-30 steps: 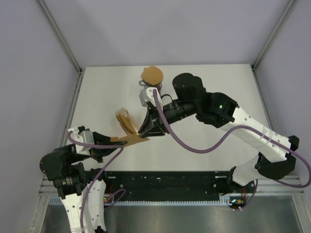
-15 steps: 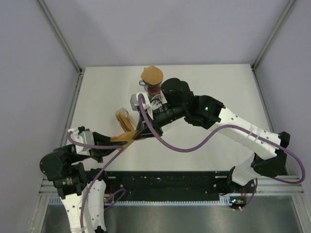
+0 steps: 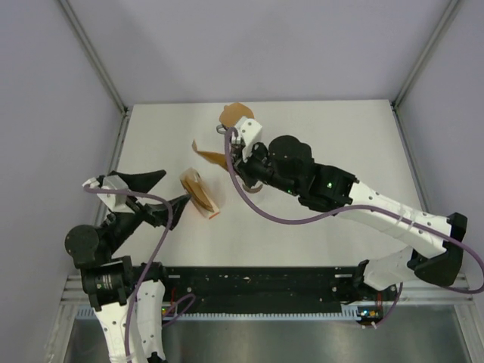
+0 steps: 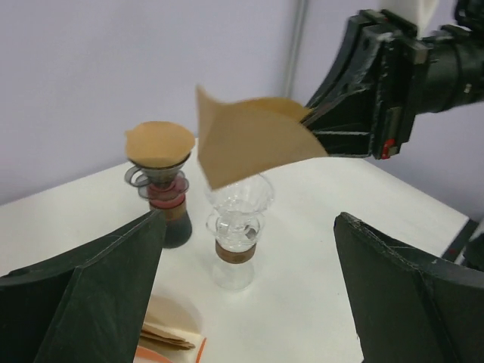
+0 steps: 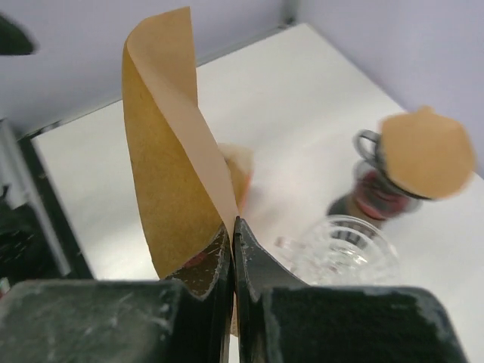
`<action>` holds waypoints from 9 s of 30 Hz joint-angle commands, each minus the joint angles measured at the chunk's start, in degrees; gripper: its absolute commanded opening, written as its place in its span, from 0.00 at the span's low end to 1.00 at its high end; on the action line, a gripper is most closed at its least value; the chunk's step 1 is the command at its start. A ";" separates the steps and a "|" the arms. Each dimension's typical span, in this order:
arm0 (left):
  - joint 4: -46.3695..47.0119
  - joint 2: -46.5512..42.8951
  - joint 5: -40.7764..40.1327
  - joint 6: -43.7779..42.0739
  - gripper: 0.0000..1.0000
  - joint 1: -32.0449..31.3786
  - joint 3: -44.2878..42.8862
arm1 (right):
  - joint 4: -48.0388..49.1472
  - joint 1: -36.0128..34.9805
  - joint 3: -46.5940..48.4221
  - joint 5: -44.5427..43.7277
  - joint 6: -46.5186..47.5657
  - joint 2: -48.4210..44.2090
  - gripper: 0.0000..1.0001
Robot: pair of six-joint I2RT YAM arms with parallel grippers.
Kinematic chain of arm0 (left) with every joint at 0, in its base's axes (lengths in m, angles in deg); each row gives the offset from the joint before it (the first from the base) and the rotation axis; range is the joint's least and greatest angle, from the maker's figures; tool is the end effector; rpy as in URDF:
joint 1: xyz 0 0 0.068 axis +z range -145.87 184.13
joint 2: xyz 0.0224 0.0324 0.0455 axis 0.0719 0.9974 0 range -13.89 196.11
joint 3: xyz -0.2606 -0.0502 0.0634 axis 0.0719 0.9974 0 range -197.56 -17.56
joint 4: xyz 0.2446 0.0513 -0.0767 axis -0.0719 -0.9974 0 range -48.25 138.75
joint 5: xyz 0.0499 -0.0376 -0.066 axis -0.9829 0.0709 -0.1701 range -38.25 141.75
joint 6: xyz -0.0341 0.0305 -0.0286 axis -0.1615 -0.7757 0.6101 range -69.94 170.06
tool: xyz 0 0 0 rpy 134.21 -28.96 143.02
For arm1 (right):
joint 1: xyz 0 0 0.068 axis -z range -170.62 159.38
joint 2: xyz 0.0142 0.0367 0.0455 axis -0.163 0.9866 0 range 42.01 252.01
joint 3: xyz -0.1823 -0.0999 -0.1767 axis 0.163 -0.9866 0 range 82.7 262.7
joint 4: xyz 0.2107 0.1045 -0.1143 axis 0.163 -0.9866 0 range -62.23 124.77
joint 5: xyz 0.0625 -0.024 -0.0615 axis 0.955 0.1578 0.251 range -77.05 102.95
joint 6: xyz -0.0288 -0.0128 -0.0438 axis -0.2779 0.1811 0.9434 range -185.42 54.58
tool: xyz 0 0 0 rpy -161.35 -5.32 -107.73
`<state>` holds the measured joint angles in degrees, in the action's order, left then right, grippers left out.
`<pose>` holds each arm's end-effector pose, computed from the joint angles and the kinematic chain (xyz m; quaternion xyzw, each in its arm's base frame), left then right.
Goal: Place the coffee filter in the dripper
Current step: Place the coffee filter in the coffee dripper, then reset both arms
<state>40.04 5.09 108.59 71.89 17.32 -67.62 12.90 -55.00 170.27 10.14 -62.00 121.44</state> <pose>0.0415 -0.0209 0.4127 0.2298 0.5858 -0.3191 0.7086 0.1365 0.2807 0.4410 -0.4261 0.6611 0.2966 0.5418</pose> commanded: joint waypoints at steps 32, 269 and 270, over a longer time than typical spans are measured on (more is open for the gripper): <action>-12.12 10.99 -18.52 18.52 0.71 -0.09 -10.14 | 24.33 -12.70 12.36 -33.14 5.89 18.21 0.00; 0.70 48.61 -44.63 -14.62 0.93 1.38 -3.66 | 12.10 60.95 -37.89 -10.55 -22.57 -16.42 0.99; 1.93 48.78 -44.19 -14.27 0.93 2.62 -1.98 | 13.77 61.04 -39.22 -10.20 -22.93 -16.86 0.99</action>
<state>33.49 54.16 64.24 58.75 14.34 -76.17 15.70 5.79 135.82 5.04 -77.46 107.81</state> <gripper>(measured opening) 0.929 0.986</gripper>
